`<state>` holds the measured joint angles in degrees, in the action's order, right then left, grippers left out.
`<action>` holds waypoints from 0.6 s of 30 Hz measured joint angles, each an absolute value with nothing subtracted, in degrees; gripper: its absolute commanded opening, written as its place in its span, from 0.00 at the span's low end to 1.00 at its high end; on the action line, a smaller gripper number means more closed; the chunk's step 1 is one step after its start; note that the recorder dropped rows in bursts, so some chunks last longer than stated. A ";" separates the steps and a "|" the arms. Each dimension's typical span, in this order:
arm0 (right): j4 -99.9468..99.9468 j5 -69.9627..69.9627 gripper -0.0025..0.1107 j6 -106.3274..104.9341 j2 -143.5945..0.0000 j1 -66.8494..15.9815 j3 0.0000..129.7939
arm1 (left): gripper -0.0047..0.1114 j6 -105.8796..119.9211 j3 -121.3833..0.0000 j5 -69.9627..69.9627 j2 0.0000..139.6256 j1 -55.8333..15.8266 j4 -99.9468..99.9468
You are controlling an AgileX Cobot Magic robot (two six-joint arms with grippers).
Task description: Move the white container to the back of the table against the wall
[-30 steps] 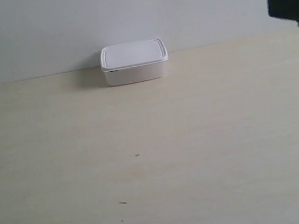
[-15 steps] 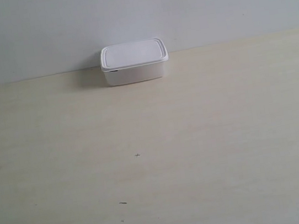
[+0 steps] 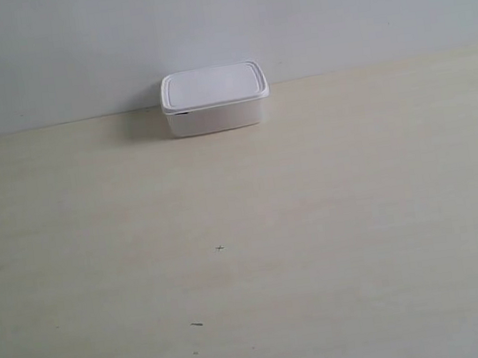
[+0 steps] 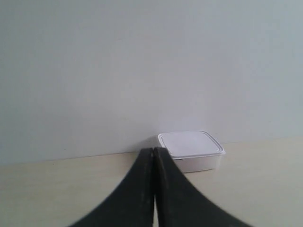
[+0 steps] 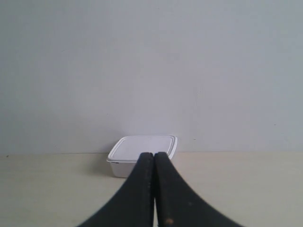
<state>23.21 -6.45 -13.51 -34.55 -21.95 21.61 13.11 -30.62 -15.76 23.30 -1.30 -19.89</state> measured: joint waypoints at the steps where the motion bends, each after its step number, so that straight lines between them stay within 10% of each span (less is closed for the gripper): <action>1: 23.21 -6.45 0.02 -13.51 -34.55 -21.95 21.61 | 0.04 13.11 -30.62 -16.12 23.30 -1.30 -19.89; 18: 13.69 -7.99 0.02 -13.38 -20.75 -18.80 13.12 | 0.04 13.11 -24.35 -20.88 19.39 9.11 -22.46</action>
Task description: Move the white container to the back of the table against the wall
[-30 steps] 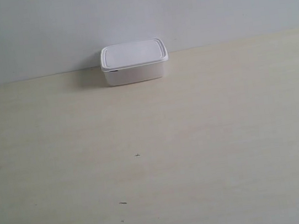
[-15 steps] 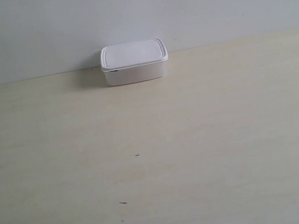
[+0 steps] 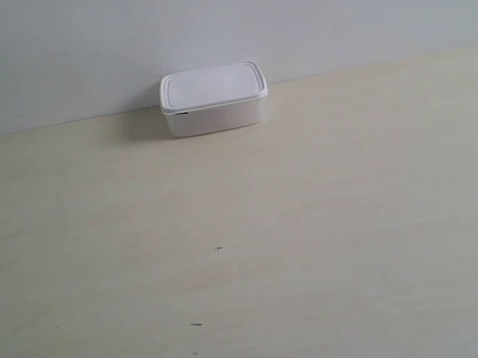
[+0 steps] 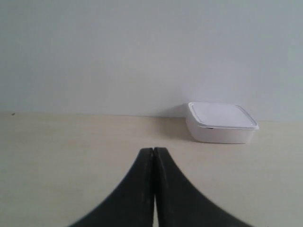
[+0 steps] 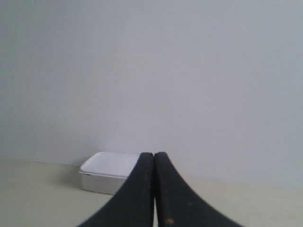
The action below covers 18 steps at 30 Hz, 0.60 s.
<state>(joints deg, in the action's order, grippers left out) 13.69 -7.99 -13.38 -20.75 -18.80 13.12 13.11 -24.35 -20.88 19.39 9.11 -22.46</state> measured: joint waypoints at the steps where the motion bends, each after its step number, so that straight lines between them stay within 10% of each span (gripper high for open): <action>1: 10.63 -7.88 0.02 -13.38 -19.80 -17.75 12.72 | 0.04 13.11 -23.66 -20.88 19.14 9.86 -22.46; 18: 7.74 0.89 0.02 -13.38 -7.42 -3.18 9.31 | 0.04 13.11 -5.89 -5.63 19.13 10.90 -16.29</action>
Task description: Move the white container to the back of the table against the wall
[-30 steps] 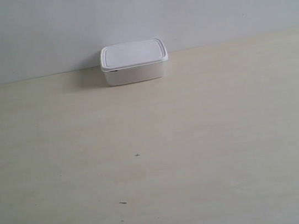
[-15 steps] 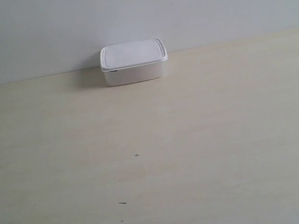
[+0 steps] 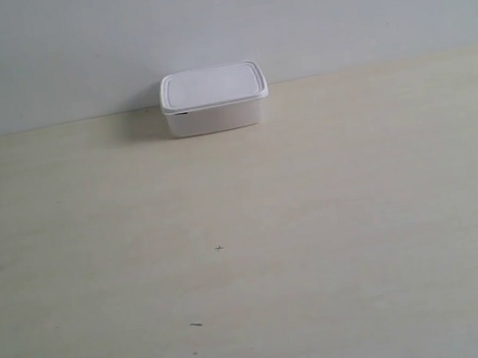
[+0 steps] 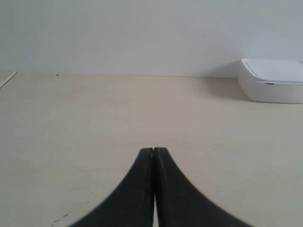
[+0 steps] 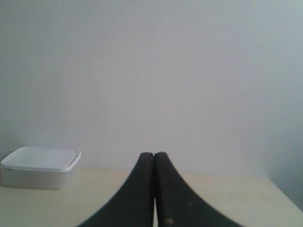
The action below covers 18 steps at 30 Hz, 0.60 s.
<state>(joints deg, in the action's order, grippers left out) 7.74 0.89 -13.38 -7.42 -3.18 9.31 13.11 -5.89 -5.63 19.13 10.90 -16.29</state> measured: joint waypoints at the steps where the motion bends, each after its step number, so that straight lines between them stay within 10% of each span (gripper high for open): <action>1: 7.63 0.89 0.02 -13.38 -7.33 -3.17 8.60 | 0.04 13.11 -4.99 -4.74 19.13 10.90 -15.90; 18: 2.87 4.24 0.02 -13.38 -7.31 -3.17 0.23 | 0.04 17.79 -1.00 -2.44 19.13 10.90 -10.74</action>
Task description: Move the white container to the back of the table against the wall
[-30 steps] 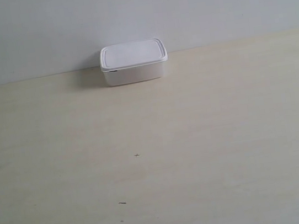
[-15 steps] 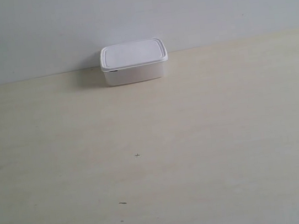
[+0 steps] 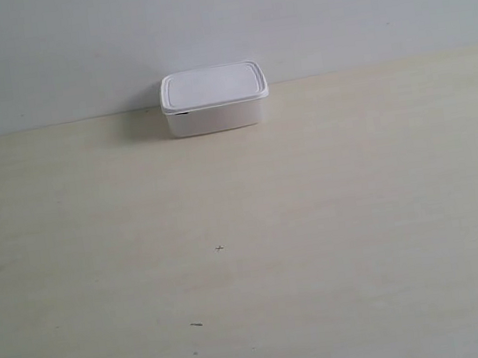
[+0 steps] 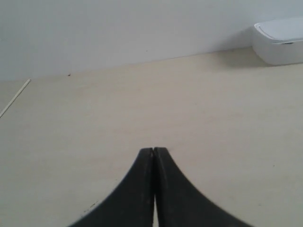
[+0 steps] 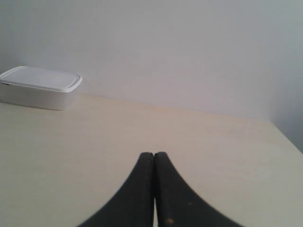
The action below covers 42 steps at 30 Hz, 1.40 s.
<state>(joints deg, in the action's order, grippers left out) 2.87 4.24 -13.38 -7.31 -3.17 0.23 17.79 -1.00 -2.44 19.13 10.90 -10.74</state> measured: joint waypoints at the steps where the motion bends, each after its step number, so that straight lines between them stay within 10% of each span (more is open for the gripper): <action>1: 2.87 4.90 0.02 -13.38 -7.31 -3.17 0.23 | 0.04 17.89 -0.68 -2.32 19.13 10.90 -10.69; 42: 0.00 15.61 0.02 -13.38 -7.31 -3.17 0.23 | 0.04 18.02 -0.13 -11.03 18.77 10.90 -10.58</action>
